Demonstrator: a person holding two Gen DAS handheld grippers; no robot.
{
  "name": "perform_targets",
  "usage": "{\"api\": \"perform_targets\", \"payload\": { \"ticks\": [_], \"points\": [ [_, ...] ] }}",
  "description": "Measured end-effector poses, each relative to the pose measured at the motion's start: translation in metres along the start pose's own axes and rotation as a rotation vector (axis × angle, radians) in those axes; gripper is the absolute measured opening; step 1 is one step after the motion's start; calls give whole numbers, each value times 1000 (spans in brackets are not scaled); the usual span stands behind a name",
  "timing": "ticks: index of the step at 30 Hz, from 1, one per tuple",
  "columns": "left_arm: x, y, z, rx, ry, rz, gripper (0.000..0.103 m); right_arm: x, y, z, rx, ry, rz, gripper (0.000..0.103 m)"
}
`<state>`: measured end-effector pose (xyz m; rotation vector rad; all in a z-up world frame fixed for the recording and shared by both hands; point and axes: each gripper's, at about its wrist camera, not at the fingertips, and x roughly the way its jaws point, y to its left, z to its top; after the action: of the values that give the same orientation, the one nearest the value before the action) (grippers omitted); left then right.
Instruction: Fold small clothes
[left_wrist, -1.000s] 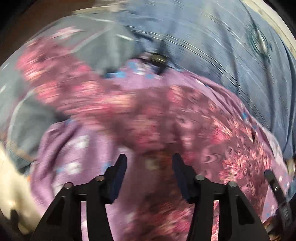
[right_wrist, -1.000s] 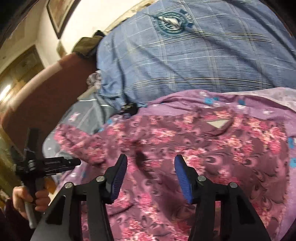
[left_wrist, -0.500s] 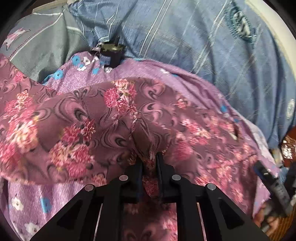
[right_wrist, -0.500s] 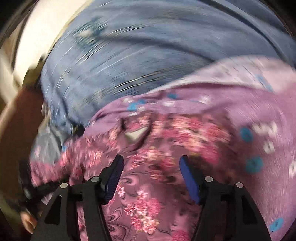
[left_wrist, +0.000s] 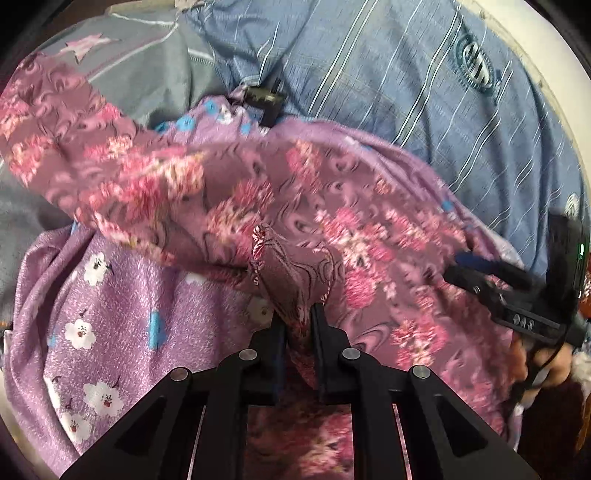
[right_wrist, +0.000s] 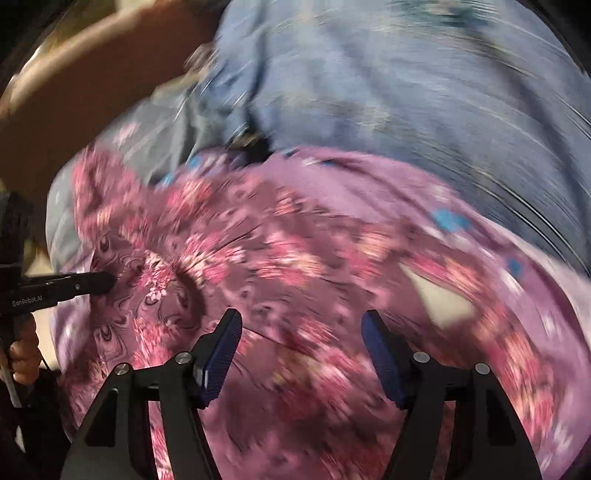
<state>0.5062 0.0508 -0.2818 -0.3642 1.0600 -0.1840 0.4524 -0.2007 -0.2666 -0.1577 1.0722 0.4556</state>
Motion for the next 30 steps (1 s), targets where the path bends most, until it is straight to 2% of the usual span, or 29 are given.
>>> {"api": "perform_targets", "payload": {
  "ticks": [4,7,13,15,17,19,22,24,25,26,30],
  "points": [
    [-12,-4,-5,19,-20,-14,11,25,29,11,-89,90,70,43],
    [-32,-10,-15,64,-64,-33,11,20,41,8,-124,85,165,40],
    [-83,-28,-32,203,-223,-125,11,18,45,-12,-197,149,112,42],
    [-82,-29,-36,236,-221,-86,11,12,39,-18,-193,140,109,43],
    [-72,-26,-36,227,-178,-65,11,16,36,-19,-180,161,96,43],
    [-66,-23,-34,194,-144,-60,11,23,40,-20,-198,186,81,46],
    [-71,-27,-31,189,-152,-64,11,27,51,-18,-252,188,33,45],
    [-74,-31,-32,199,-167,-62,11,25,56,-17,-269,194,11,34],
    [-77,-33,-33,203,-183,-59,11,23,61,-17,-293,188,-5,8],
    [-84,-32,-31,204,-192,-63,11,20,65,-17,-304,176,-26,3],
    [-100,-36,-34,220,-268,-77,11,1,79,-22,-336,118,-57,3]
  ]
}}
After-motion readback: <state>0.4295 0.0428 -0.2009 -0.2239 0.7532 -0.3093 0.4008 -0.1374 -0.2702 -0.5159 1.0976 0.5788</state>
